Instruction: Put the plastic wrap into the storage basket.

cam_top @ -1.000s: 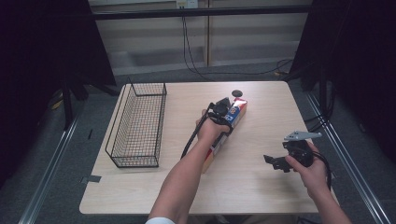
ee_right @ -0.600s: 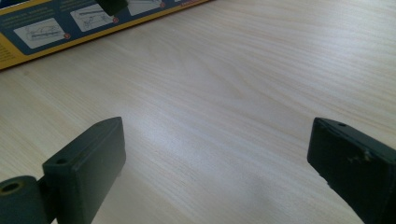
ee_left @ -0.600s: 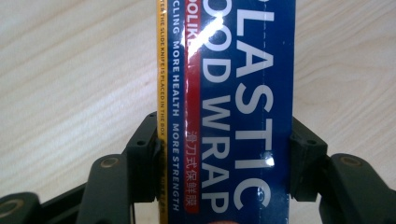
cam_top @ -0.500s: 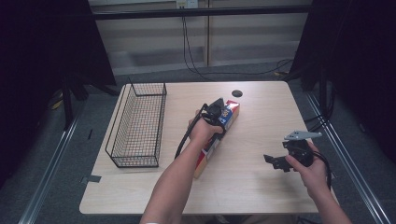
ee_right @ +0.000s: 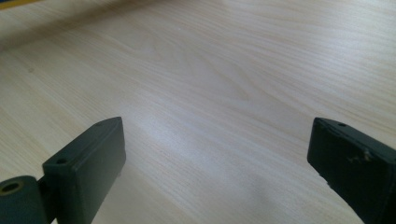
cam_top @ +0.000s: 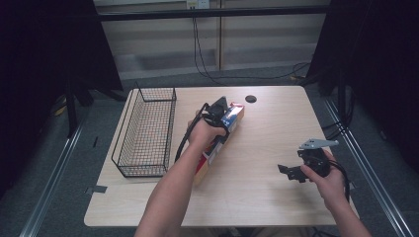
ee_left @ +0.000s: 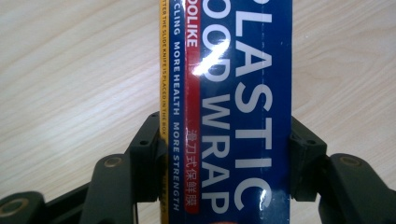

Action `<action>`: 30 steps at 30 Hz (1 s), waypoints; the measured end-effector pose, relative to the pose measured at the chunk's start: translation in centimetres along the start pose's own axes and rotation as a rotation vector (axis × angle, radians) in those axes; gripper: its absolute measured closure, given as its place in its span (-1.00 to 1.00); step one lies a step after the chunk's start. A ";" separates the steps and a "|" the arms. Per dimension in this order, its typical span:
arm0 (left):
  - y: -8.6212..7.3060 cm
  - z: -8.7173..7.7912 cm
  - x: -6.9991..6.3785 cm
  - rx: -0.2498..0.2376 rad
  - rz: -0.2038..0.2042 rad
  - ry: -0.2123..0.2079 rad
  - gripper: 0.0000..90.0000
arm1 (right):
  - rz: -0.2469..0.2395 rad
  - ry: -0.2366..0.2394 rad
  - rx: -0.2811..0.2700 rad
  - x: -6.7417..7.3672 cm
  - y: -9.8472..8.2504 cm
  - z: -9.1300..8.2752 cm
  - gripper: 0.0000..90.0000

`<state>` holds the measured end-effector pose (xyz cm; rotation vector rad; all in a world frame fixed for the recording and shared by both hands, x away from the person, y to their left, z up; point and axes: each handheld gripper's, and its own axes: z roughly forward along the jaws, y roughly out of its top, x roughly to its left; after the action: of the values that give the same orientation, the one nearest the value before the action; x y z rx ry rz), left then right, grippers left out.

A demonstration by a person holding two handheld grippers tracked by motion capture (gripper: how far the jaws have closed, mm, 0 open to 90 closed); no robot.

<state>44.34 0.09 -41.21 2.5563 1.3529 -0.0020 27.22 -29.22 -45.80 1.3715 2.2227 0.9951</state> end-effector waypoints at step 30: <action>-2.0 -5.4 2.9 -0.024 -0.032 0.023 -0.05 | -0.035 -0.003 -0.005 0.4 -0.1 -0.3 -0.91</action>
<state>43.75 4.68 -36.80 2.5224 1.3931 0.0386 26.81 -29.00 -45.63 1.3267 2.2328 0.9850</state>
